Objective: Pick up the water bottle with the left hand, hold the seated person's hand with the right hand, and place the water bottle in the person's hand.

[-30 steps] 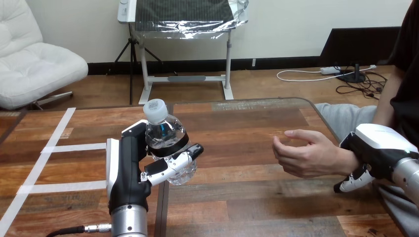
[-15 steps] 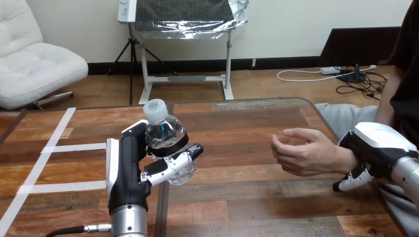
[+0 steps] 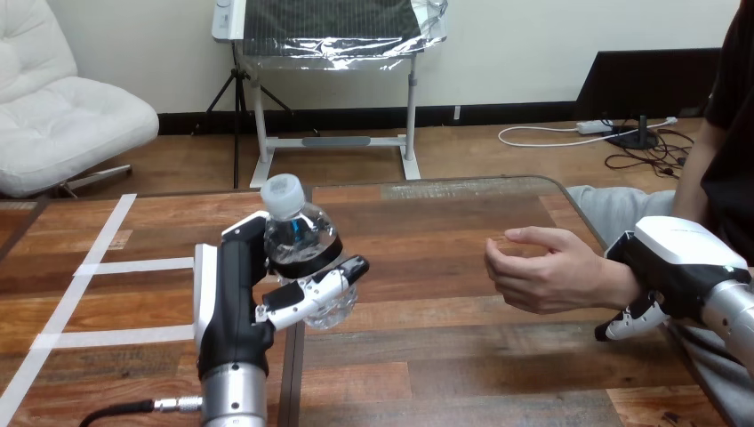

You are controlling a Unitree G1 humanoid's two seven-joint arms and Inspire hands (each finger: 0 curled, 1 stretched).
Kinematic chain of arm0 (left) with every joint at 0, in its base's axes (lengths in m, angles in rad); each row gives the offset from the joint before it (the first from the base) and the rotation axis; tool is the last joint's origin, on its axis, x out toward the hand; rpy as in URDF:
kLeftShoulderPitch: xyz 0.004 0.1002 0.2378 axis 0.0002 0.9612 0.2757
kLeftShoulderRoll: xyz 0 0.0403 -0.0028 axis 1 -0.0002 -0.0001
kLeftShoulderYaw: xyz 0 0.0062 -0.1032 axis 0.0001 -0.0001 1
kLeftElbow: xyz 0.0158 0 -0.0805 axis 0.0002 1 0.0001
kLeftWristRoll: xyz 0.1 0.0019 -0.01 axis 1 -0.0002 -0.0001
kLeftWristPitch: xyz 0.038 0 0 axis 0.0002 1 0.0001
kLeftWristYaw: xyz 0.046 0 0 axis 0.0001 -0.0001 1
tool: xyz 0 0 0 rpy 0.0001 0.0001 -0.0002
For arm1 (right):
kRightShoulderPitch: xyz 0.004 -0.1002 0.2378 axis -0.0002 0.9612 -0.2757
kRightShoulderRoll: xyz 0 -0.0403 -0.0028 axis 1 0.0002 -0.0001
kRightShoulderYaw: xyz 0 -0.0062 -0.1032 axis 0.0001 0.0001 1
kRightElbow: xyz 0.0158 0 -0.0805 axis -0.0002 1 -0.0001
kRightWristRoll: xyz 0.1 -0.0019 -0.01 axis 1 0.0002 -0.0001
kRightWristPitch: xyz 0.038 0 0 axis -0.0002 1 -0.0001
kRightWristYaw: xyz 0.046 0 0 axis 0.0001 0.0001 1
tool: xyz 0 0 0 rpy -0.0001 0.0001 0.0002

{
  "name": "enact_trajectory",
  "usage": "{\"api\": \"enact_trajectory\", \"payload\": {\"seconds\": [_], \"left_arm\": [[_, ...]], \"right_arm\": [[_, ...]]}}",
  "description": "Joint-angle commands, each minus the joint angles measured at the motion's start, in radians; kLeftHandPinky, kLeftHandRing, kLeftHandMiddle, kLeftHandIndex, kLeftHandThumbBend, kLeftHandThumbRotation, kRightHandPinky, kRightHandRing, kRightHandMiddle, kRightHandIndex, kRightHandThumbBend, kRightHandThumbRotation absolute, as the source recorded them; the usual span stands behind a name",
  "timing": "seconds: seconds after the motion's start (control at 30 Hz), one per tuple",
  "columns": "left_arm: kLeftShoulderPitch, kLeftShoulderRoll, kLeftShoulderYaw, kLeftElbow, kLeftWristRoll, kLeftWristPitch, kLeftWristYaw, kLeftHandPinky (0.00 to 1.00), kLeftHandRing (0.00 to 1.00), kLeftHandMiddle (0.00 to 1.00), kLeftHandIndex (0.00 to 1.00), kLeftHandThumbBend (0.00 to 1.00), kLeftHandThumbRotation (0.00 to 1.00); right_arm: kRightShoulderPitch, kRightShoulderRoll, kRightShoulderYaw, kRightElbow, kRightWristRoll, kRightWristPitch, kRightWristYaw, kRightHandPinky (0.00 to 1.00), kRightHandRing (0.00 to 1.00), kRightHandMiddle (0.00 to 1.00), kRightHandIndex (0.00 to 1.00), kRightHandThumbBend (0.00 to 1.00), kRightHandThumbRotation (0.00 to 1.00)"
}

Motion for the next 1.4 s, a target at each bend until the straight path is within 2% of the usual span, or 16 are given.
{"api": "enact_trajectory", "payload": {"seconds": [0.0, 0.13, 0.5, 0.6, 0.7, 0.9, 1.0, 1.1, 1.2, 1.3, 1.37], "left_arm": [[-0.102, -0.010, -0.013, -0.043, 0.003, -0.001, -0.012, 0.37, 0.42, 0.44, 0.44, 0.72, 0.00], [-0.113, -0.023, -0.024, -0.060, 0.018, 0.029, -0.013, 0.37, 0.41, 0.44, 0.44, 0.72, 0.00], [-0.145, -0.033, -0.049, -0.055, 0.013, 0.030, -0.021, 0.37, 0.41, 0.44, 0.44, 0.71, 0.00], [-0.158, -0.032, -0.057, -0.040, -0.001, -0.003, -0.030, 0.36, 0.41, 0.44, 0.44, 0.70, 0.00], [-0.168, -0.037, -0.064, -0.035, 0.012, 0.007, -0.018, 0.36, 0.41, 0.44, 0.44, 0.70, 0.00], [-0.181, -0.050, -0.079, -0.042, -0.017, 0.026, -0.042, 0.36, 0.41, 0.43, 0.44, 0.70, 0.00], [-0.188, -0.055, -0.090, -0.051, 0.000, 0.050, -0.035, 0.36, 0.40, 0.43, 0.44, 0.70, 0.00], [-0.202, -0.054, -0.097, -0.031, -0.008, 0.019, -0.034, 0.36, 0.40, 0.43, 0.44, 0.70, 0.00], [-0.209, -0.061, -0.109, -0.042, 0.000, 0.045, -0.032, 0.36, 0.40, 0.43, 0.44, 0.71, 0.00], [-0.221, -0.056, -0.119, -0.030, 0.007, 0.032, -0.031, 0.36, 0.40, 0.43, 0.44, 0.70, 0.00], [-0.231, -0.055, -0.126, -0.027, 0.010, 0.034, -0.033, 0.36, 0.40, 0.43, 0.44, 0.70, 0.00]], "right_arm": [[-0.028, -0.010, -0.024, -0.066, 0.012, -0.014, -0.022, 0.14, 0.21, 0.29, 0.31, 0.75, 0.00], [-0.024, -0.009, -0.026, -0.083, 0.015, -0.010, -0.016, 0.14, 0.21, 0.28, 0.31, 0.76, 0.00], [-0.011, -0.011, -0.027, -0.139, 0.008, 0.021, -0.002, 0.14, 0.21, 0.29, 0.32, 0.76, 0.00], [-0.007, -0.011, -0.030, -0.154, 0.015, 0.028, 0.007, 0.14, 0.21, 0.29, 0.32, 0.76, 0.00], [-0.006, -0.011, -0.030, -0.163, 0.014, 0.031, 0.009, 0.14, 0.21, 0.29, 0.32, 0.77, 0.00], [-0.004, -0.008, -0.033, -0.181, 0.018, 0.042, 0.015, 0.14, 0.21, 0.29, 0.31, 0.76, 0.00], [-0.001, -0.010, -0.031, -0.187, 0.011, 0.039, 0.006, 0.14, 0.21, 0.28, 0.31, 0.76, 0.00], [0.000, -0.010, -0.031, -0.200, 0.010, 0.048, 0.012, 0.14, 0.21, 0.28, 0.31, 0.76, 0.00], [0.002, -0.012, -0.029, -0.210, 0.004, 0.052, 0.009, 0.14, 0.21, 0.28, 0.31, 0.77, 0.00], [0.005, -0.013, -0.028, -0.230, 0.000, 0.067, 0.021, 0.14, 0.21, 0.29, 0.31, 0.76, 0.00], [0.006, -0.012, -0.030, -0.226, 0.005, 0.056, 0.013, 0.14, 0.21, 0.29, 0.31, 0.76, 0.00]]}}
